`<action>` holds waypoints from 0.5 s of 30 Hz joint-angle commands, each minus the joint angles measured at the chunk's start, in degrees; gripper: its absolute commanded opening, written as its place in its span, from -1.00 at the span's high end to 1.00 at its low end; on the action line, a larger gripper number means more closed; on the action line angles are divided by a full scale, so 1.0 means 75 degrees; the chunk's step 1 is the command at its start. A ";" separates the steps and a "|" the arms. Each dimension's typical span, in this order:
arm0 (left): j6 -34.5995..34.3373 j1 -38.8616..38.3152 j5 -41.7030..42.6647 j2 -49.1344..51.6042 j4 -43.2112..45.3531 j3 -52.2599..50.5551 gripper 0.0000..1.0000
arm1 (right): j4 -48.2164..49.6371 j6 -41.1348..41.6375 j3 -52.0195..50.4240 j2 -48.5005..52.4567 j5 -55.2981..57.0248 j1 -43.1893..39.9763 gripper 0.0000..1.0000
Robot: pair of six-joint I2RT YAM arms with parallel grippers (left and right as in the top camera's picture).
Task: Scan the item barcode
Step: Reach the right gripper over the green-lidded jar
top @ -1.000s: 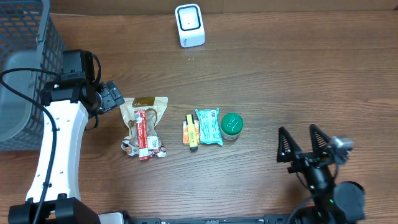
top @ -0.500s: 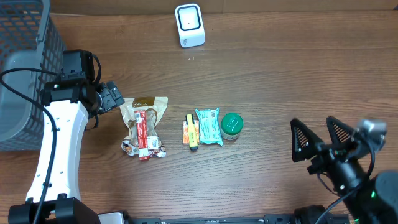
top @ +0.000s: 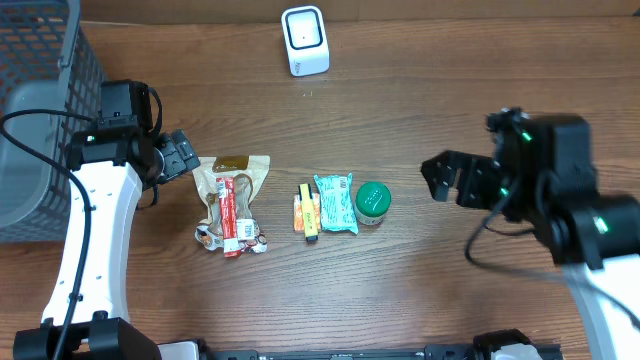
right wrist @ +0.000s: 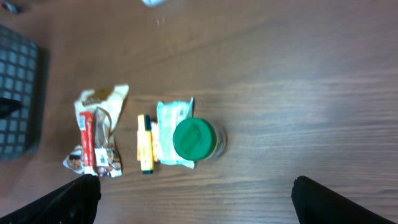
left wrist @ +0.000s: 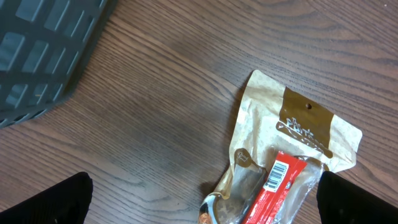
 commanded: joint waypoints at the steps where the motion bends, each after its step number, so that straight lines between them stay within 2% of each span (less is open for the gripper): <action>1: 0.0032 0.0012 -0.0079 0.0044 -0.0015 -0.0032 -1.00 | -0.0047 -0.0026 0.0227 0.0624 -0.0463 -0.0050 -1.00; 5: 0.0032 0.0012 -0.0079 0.0044 -0.0015 -0.0032 -1.00 | -0.0038 -0.0038 0.0227 0.1539 -0.1107 -0.0050 -1.00; 15: 0.0032 0.0012 -0.0079 0.0044 -0.0015 -0.0032 -1.00 | -0.0006 0.0169 0.0224 0.3395 -0.1078 0.0029 -1.00</action>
